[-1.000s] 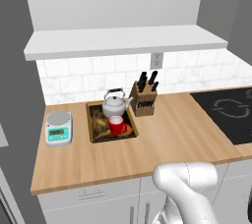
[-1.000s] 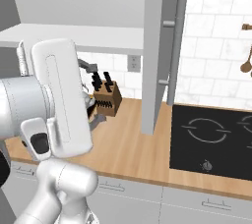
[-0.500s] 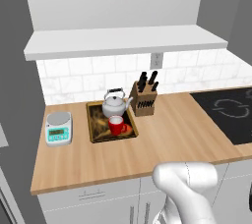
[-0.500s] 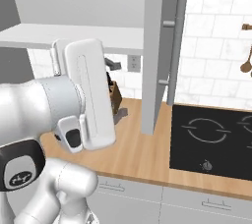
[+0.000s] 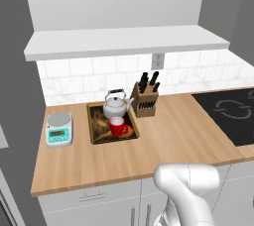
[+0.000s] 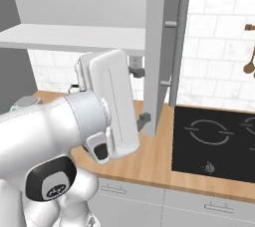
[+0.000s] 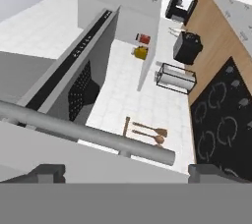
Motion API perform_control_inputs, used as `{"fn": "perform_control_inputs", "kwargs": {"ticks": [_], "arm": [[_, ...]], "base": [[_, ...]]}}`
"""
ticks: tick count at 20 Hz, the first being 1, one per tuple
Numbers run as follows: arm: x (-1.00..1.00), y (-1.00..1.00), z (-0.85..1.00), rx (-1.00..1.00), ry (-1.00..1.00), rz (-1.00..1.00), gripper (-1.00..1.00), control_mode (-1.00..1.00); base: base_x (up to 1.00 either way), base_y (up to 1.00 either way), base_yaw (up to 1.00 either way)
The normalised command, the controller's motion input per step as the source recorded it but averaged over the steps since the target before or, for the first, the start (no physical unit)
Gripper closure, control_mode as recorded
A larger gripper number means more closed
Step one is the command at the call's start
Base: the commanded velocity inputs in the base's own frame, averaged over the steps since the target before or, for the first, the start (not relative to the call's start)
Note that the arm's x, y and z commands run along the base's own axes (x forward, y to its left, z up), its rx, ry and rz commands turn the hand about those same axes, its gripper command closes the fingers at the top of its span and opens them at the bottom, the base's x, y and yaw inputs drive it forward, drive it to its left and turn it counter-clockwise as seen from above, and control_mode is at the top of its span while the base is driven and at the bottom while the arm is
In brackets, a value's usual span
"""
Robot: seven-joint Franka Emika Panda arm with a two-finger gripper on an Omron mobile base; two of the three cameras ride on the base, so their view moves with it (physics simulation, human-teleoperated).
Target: Pick the kettle from the counter and place it on the tray. Then pick the mug from the cabinet and place it on the tray. Then close the cabinet doors.
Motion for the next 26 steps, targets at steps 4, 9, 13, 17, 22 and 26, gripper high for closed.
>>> {"fn": "perform_control_inputs", "kwargs": {"ticks": [4, 9, 13, 17, 22, 26], "arm": [[-0.01, -0.20, 0.00, 0.00, -0.16, -0.11, -1.00, -1.00], [0.02, -0.28, 0.00, 0.04, -0.12, -0.07, -1.00, -1.00], [0.01, -0.35, 0.00, 0.18, -0.03, 0.00, -1.00, -1.00], [0.01, -0.24, 0.01, 0.19, -0.10, 0.00, -1.00, -1.00], [0.25, -0.11, 0.01, 0.09, -0.01, 0.01, -1.00, -1.00], [0.21, -0.03, 0.00, 0.00, 0.00, 0.08, -1.00, -1.00]], "base": [[0.00, 0.00, 0.00], [0.00, 0.00, 0.00], [0.00, 0.00, 0.00], [0.00, 0.00, 0.00], [0.00, 0.00, 0.00], [0.00, 0.00, 0.00]]}}
